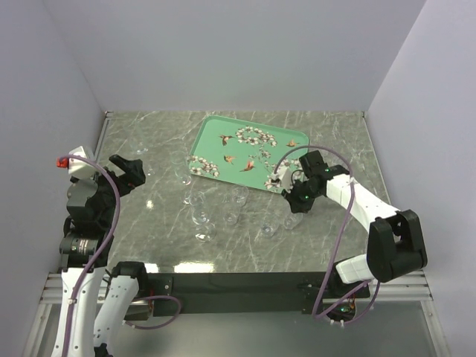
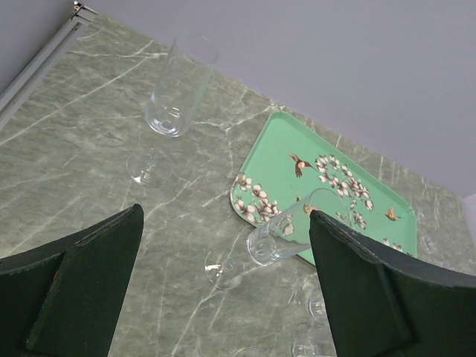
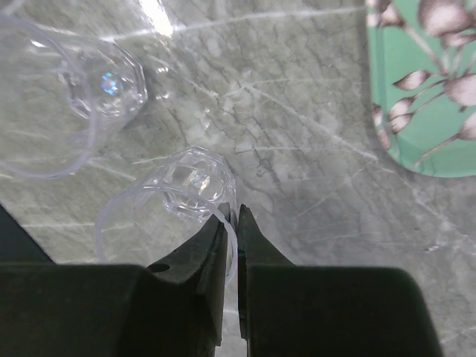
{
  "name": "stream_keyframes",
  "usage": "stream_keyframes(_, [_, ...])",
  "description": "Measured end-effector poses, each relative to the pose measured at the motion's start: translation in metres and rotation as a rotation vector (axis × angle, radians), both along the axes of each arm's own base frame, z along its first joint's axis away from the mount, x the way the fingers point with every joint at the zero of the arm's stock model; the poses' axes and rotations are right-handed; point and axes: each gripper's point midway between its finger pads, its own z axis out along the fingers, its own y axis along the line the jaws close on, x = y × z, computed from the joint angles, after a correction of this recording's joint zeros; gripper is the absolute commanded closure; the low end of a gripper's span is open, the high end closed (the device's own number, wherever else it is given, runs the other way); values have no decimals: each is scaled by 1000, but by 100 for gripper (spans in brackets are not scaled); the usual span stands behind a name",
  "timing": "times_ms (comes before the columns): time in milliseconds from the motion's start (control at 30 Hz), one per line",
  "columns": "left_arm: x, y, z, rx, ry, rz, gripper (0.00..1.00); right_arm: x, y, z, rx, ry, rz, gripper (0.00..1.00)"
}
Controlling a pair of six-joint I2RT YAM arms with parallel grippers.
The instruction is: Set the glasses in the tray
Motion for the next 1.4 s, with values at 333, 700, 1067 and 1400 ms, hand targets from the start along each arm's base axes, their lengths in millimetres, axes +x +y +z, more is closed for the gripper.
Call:
stream_keyframes(333, [1, -5, 0, -27, -5, -20, 1, 67, 25, 90, 147, -96, -114, 100])
stream_keyframes(700, [3, -6, -2, -45, 1, -16, 1, 177, 19, 103, 133, -153, -611, 100])
stream_keyframes(1067, [6, -5, -4, -90, 12, 6, 1, 283, -28, 79, 82, -213, -1026, 100])
stream_keyframes(1400, [18, -6, -8, -125, 28, 17, 1, 316, -63, 51, 28, -235, -1127, 100])
